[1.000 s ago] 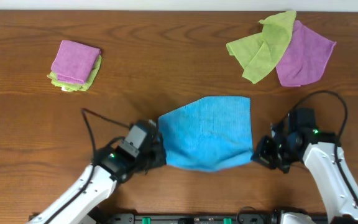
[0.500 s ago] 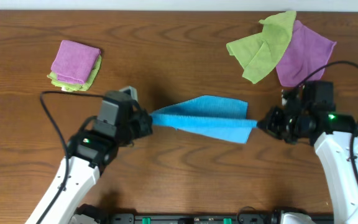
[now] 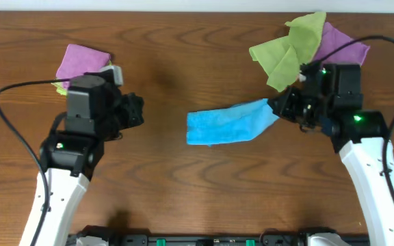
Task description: Fold the cloth
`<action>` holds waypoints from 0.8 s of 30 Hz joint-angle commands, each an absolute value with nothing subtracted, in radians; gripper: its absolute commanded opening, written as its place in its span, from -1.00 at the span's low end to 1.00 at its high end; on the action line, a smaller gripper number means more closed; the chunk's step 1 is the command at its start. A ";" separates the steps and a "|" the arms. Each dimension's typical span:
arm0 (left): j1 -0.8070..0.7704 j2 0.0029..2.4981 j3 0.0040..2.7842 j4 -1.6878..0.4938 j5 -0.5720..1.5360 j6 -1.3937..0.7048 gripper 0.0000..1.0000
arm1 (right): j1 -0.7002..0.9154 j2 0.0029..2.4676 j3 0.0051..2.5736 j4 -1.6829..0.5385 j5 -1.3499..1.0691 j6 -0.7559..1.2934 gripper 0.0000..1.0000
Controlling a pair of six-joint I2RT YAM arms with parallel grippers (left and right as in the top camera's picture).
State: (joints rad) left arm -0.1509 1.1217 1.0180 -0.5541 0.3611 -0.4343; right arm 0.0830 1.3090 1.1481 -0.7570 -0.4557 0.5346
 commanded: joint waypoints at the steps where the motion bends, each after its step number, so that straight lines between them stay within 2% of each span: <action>1: -0.144 1.119 1.039 -0.599 0.428 -0.388 -0.89 | 0.105 1.327 1.169 -0.762 -0.451 0.571 -0.97; 3: -0.145 1.127 1.039 -0.635 0.448 -0.389 -0.88 | 0.106 1.327 1.169 -0.772 -0.445 0.571 -0.97; 4: -0.145 1.136 1.037 -0.650 0.455 -0.389 -0.80 | 0.106 1.327 1.169 -0.776 -0.445 0.567 -0.97; 6: -0.146 1.162 1.031 -0.657 0.501 -0.389 -0.40 | 0.105 1.327 1.169 -0.785 -0.442 0.564 -0.97; 8: -0.146 1.207 1.022 -0.655 0.559 -0.389 -0.21 | 0.105 1.327 1.169 -0.790 -0.442 0.560 -0.97; 16: -0.194 1.470 0.993 -0.564 0.711 -0.389 -0.17 | 0.105 1.327 1.169 -0.797 -0.441 0.553 -0.97; 24: -0.292 1.666 0.993 -0.394 0.713 -0.472 -0.17 | 0.104 1.327 1.169 -0.797 -0.434 0.552 -0.97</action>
State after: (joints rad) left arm -0.2779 1.6287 1.0016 -0.4152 0.6903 -0.4309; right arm 0.0948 1.3220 1.1511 -0.7959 -0.4438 0.5488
